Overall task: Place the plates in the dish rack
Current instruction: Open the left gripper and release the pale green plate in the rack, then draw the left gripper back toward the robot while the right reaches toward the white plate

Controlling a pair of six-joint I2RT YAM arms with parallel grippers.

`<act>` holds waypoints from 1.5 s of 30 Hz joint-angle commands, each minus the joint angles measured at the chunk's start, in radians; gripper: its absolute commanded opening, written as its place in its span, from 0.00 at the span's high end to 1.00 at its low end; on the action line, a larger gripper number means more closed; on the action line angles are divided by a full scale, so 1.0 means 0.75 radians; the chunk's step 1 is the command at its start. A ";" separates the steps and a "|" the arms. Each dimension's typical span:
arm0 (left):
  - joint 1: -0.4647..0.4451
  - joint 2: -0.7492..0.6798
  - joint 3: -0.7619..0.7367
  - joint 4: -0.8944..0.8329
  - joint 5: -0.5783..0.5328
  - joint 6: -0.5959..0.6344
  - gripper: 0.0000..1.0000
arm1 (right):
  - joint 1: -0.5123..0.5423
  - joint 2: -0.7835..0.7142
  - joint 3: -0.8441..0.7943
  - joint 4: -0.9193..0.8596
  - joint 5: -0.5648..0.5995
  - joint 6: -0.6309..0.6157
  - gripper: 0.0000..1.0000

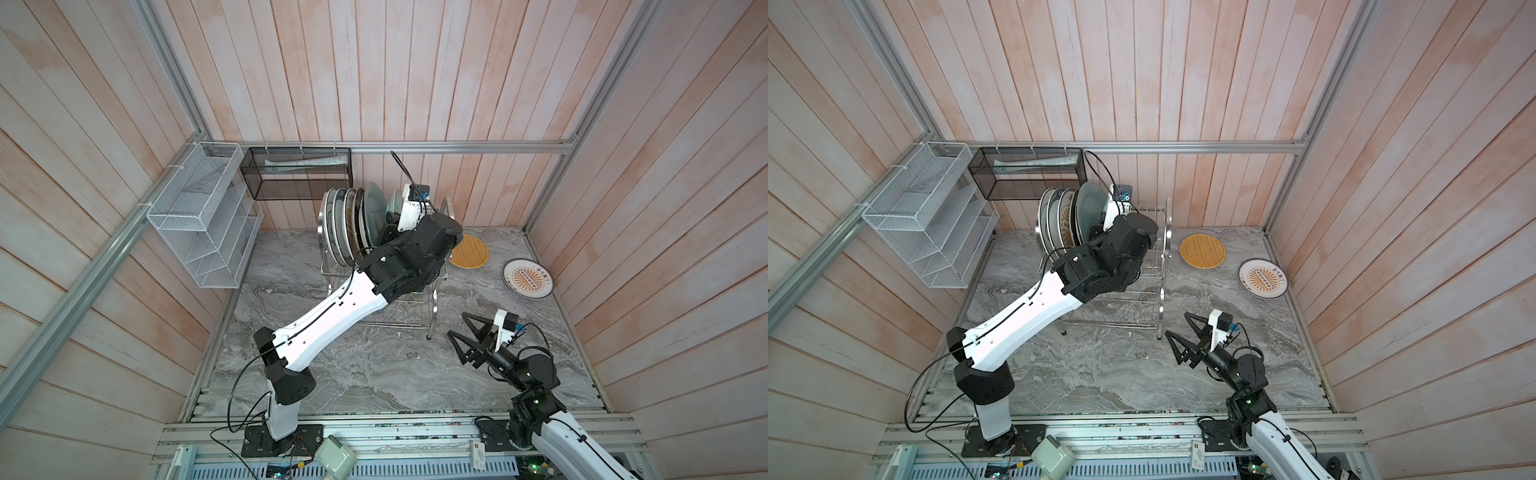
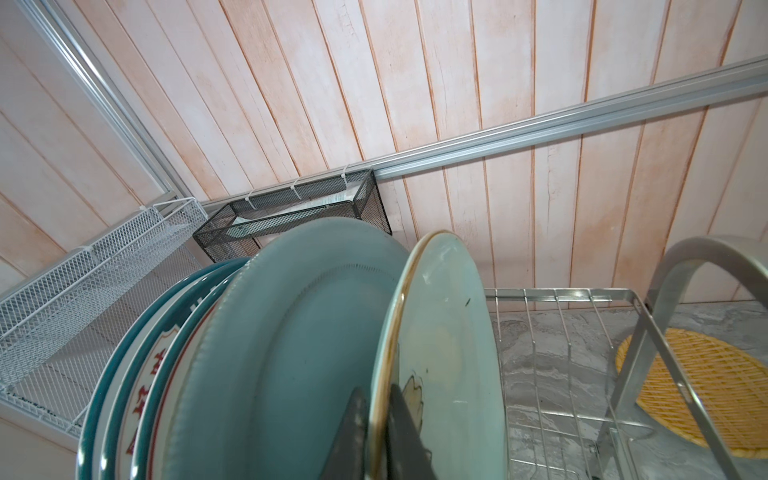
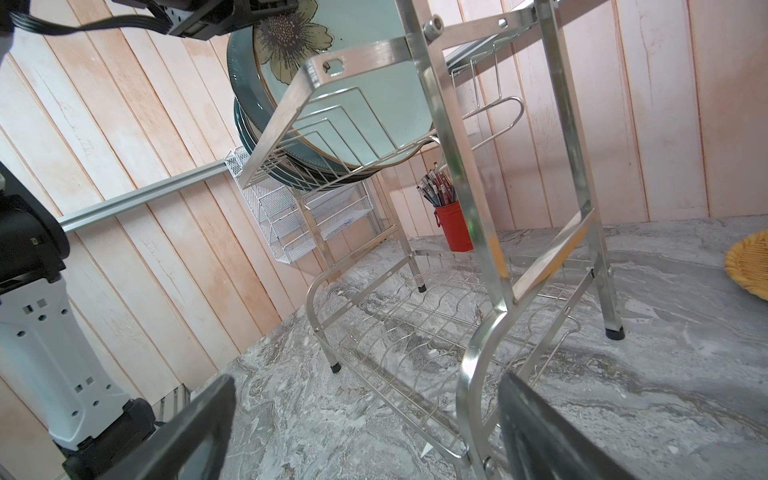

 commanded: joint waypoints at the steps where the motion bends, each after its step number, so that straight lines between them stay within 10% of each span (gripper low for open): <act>1: -0.004 -0.046 -0.063 0.081 0.098 0.012 0.80 | 0.010 -0.006 -0.080 0.036 0.009 -0.009 0.02; 30: 0.013 -0.170 -0.116 0.088 0.110 0.004 0.54 | 0.011 -0.003 -0.079 0.031 0.012 -0.020 0.02; 45: 0.052 -0.536 -0.171 -0.096 0.650 -0.150 0.39 | 0.011 -0.223 0.088 -0.188 -0.028 0.069 0.02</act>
